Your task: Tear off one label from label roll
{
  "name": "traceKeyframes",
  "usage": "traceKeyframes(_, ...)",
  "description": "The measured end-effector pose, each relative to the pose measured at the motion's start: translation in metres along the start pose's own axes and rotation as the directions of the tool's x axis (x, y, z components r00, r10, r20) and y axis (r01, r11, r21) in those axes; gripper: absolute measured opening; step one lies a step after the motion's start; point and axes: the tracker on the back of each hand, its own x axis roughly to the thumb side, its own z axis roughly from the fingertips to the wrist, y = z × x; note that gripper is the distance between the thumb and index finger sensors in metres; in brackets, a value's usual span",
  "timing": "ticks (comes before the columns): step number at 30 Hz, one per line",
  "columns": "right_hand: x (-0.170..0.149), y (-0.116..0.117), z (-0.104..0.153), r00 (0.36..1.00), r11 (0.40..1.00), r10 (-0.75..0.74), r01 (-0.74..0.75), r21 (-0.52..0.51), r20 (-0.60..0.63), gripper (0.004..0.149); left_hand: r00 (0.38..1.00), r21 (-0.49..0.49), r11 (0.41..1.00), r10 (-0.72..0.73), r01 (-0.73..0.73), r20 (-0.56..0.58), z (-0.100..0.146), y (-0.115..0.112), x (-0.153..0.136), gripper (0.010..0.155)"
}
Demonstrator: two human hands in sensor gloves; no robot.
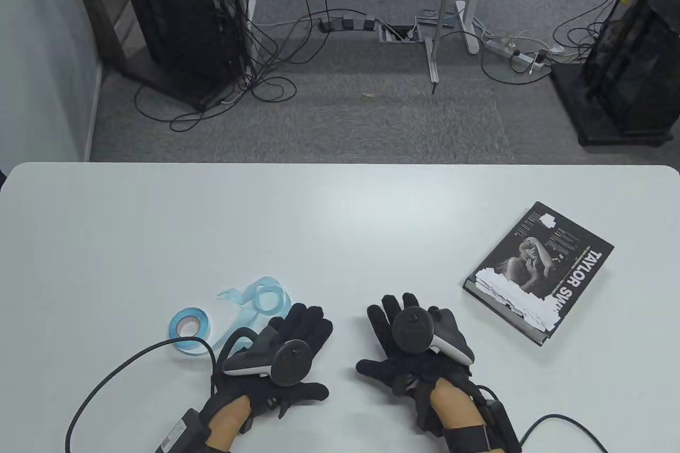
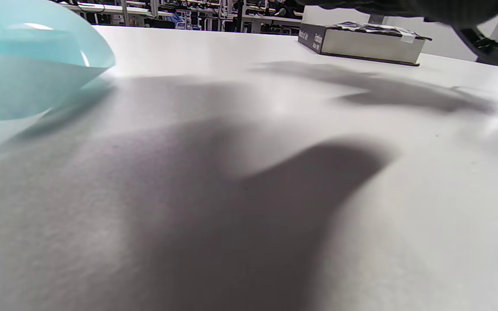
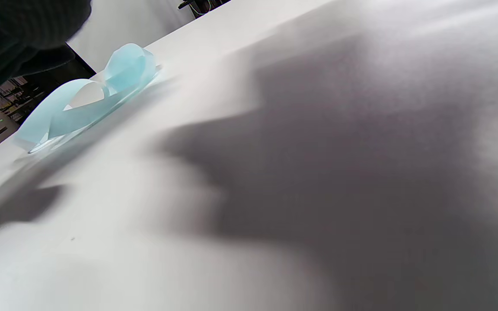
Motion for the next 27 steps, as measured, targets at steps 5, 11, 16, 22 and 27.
traceKeyframes(5,-0.001,0.001,-0.001,1.000,1.000,-0.002,0.002,0.011,-0.007,0.091,1.000,0.027,1.000,-0.009,0.009,0.013,0.000,0.004,0.003,0.103)
traceKeyframes(11,-0.004,-0.002,0.002,1.000,1.000,-0.008,0.007,-0.016,-0.022,0.091,1.000,0.029,0.999,-0.016,0.017,-0.010,0.004,0.005,-0.003,0.103)
traceKeyframes(16,-0.014,-0.010,0.012,0.998,0.998,-0.035,0.032,-0.060,-0.053,0.091,1.000,0.017,1.000,-0.023,0.023,-0.009,0.003,0.006,-0.001,0.103)
traceKeyframes(22,-0.024,-0.028,0.026,0.996,0.989,-0.049,0.038,-0.142,-0.078,0.091,1.000,0.046,0.999,-0.023,0.024,-0.010,0.005,0.008,0.000,0.103)
traceKeyframes(27,-0.034,-0.044,0.032,0.992,0.980,-0.054,0.030,-0.195,-0.115,0.091,0.999,0.066,0.997,-0.031,0.032,-0.014,0.008,0.011,0.000,0.103)
